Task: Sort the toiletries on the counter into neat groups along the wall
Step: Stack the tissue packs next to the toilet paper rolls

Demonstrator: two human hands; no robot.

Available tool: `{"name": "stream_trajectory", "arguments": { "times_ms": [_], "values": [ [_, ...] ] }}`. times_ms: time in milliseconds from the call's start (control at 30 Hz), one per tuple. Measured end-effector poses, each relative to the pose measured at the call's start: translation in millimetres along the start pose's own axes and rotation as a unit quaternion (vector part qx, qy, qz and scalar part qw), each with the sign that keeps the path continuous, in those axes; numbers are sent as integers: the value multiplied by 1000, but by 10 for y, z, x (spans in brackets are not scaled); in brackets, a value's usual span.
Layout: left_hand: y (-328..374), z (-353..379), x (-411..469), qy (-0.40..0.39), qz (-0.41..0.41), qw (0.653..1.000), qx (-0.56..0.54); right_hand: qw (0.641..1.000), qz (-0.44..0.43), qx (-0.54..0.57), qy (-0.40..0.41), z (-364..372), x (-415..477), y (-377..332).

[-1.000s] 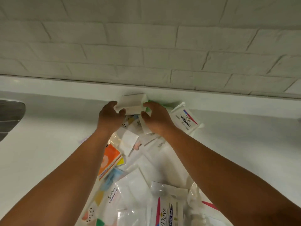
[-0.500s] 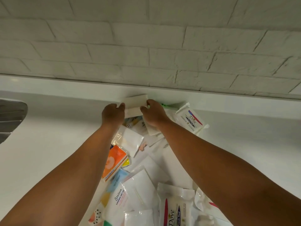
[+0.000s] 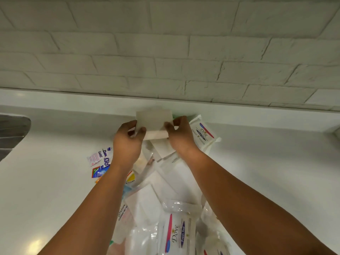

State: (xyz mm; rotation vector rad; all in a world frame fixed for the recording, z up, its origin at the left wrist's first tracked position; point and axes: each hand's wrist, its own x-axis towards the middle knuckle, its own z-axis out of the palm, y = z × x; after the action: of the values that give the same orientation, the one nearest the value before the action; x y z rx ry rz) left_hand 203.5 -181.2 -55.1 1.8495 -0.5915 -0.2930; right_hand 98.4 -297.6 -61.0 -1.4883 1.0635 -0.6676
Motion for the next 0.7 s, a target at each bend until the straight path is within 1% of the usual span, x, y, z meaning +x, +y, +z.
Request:
{"name": "stream_trajectory", "arguments": {
  "times_ms": [167,300,433,533,700],
  "values": [
    [116,279,-402,-45,23,999,-16,999,-42,27,-3,-529,-260,210],
    [234,578,-745,-76,42,996,-14,993,-95,-68,-18,-1059,-501,392],
    [468,942,-1186,-101,60,993,-16,987,-118,-112,-19,-1762,-738,513],
    [636,1209,-1497,-122,58,990,-36,985,-122,-118,-20,-2234,-897,568],
    [945,1772,-2004,-165,76,983,-35,985,-115,-124,15,-3077,-1091,754]
  ]
}}
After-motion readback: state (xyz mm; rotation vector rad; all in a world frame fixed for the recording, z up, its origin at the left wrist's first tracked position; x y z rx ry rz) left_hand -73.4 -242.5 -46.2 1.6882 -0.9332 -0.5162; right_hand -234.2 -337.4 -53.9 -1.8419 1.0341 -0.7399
